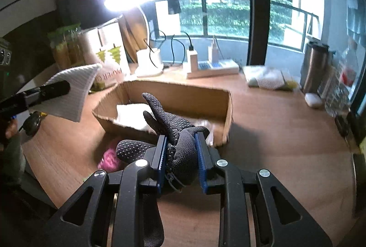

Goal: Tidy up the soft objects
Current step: 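Lower the cloth into the box with the left tool while the right tool places the glove inside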

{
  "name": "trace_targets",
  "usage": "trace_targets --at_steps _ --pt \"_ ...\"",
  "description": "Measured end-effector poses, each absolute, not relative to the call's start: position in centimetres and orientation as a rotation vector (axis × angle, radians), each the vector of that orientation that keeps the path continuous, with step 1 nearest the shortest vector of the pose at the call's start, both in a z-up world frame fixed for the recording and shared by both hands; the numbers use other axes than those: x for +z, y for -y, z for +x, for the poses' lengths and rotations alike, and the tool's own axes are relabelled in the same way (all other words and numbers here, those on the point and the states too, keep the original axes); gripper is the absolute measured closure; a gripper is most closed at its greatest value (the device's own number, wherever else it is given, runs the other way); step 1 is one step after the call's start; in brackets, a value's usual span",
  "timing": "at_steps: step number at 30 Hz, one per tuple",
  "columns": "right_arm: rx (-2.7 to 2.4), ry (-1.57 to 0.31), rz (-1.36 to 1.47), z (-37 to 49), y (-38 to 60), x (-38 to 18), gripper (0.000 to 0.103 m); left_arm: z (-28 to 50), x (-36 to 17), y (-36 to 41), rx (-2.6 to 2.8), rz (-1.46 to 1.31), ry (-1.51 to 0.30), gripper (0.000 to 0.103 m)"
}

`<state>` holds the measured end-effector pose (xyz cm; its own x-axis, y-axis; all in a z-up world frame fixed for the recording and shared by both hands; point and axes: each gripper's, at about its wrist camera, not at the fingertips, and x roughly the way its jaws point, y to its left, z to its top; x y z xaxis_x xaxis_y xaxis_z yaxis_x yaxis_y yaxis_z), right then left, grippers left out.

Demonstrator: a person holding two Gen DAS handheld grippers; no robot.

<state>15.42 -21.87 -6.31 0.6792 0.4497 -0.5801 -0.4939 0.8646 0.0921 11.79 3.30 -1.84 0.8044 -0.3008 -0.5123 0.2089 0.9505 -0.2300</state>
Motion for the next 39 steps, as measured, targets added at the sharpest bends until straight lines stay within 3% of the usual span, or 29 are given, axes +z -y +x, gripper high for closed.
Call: trace_targets --at_steps 28,36,39 --pt "0.654 -0.655 -0.086 26.0 15.2 -7.8 0.075 21.2 -6.8 -5.2 -0.244 -0.214 -0.667 0.095" --pt "0.632 -0.690 -0.081 27.3 14.4 -8.7 0.065 21.7 -7.6 -5.6 -0.208 -0.230 -0.701 0.079" --pt "0.619 -0.689 -0.085 27.0 14.7 -8.5 0.062 21.3 -7.5 -5.6 -0.208 -0.237 -0.702 0.055"
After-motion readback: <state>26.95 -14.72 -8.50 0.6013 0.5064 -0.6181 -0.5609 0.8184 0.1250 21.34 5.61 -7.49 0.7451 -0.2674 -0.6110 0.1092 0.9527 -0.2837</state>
